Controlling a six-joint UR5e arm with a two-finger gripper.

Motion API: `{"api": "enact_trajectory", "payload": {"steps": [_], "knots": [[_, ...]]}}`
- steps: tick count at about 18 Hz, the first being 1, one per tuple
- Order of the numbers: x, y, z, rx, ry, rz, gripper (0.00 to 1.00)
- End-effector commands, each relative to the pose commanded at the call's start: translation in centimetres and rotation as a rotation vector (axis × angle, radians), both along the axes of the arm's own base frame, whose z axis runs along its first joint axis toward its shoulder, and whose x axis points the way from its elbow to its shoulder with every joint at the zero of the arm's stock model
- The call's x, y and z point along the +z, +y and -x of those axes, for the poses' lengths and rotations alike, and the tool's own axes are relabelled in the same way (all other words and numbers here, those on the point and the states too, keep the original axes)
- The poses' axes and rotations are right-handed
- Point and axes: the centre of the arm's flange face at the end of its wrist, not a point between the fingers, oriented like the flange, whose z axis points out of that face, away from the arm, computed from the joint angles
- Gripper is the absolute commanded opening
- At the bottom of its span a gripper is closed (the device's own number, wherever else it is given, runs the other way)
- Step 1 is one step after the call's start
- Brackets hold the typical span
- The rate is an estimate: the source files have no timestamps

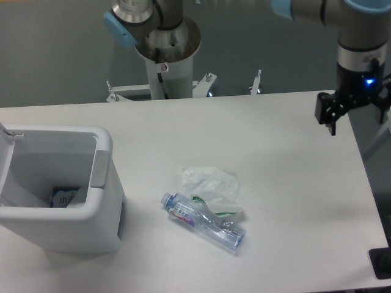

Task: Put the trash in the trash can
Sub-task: 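Move the gripper toward the crumpled plastic bag and lower it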

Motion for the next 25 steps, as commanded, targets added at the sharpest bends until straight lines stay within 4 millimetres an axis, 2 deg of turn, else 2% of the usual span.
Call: {"api": "enact_trajectory", "payload": {"steps": [7, 14, 16, 18, 22, 25], "knots": [[-0.2, 0.0, 0.1, 0.002, -0.005, -0.009, 1.0], [-2.2, 0.6, -0.3, 0.0, -0.04, -0.057, 1.0], [-3.4, 1.1, -0.2, 0.031, -0.057, -0.068, 1.0], [-5.7, 2.1, -1.0, 0.008, -0.074, -0.059, 1.0], [-9.0, 3.2, -1.7, -0.018, -0.042, -0.067, 1.0], [-10.6, 4.0, -2.6, -0.037, -0.068, -0.056, 1.0]]}}
